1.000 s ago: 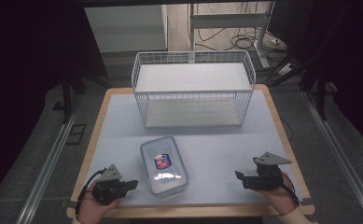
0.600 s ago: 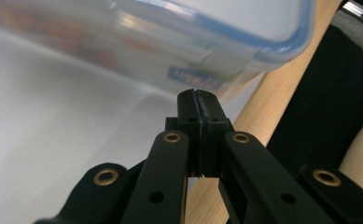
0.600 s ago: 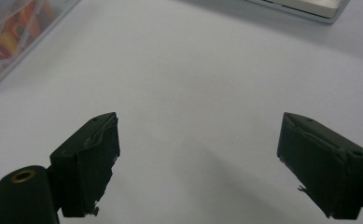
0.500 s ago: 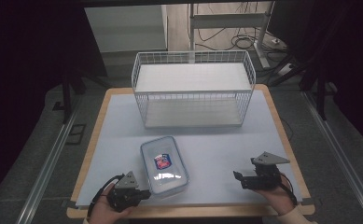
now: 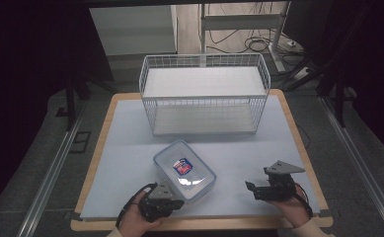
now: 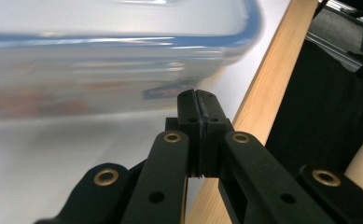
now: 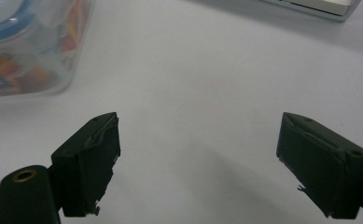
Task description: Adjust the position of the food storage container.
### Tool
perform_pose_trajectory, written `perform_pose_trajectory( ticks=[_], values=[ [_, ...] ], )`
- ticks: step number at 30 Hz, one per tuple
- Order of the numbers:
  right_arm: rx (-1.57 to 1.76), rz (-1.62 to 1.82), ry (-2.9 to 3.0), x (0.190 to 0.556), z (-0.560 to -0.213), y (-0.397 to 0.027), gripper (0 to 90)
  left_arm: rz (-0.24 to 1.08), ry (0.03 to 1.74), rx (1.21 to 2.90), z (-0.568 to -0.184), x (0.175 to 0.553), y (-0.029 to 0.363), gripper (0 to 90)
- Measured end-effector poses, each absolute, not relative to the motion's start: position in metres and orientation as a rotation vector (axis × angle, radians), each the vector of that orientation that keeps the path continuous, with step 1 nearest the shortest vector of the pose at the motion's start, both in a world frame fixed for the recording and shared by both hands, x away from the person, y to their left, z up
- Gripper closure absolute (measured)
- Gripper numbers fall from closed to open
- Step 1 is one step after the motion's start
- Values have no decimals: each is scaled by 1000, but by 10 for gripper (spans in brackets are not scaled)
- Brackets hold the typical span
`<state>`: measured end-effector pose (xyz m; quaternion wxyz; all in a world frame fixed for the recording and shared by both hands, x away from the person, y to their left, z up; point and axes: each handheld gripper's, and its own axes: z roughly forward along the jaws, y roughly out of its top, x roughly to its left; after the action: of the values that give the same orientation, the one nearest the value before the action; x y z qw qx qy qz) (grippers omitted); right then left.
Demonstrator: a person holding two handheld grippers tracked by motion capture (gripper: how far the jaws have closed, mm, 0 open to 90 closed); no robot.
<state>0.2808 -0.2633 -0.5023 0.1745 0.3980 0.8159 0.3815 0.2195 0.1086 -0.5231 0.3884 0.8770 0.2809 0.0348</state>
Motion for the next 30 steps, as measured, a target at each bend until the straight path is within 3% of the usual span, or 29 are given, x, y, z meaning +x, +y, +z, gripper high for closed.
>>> perform_pose_trajectory(
  ticks=[18,26,30],
  values=[
    [1130,1088,2314,280,-502,-265,136,151,649,2230,-521,255,19,900],
    [1131,1083,2314,280,-502,-266,136,127,623,2228,-513,246,21,892],
    [1132,1087,2303,279,-501,-267,136,197,633,2168,-484,240,59,900]
  ],
)
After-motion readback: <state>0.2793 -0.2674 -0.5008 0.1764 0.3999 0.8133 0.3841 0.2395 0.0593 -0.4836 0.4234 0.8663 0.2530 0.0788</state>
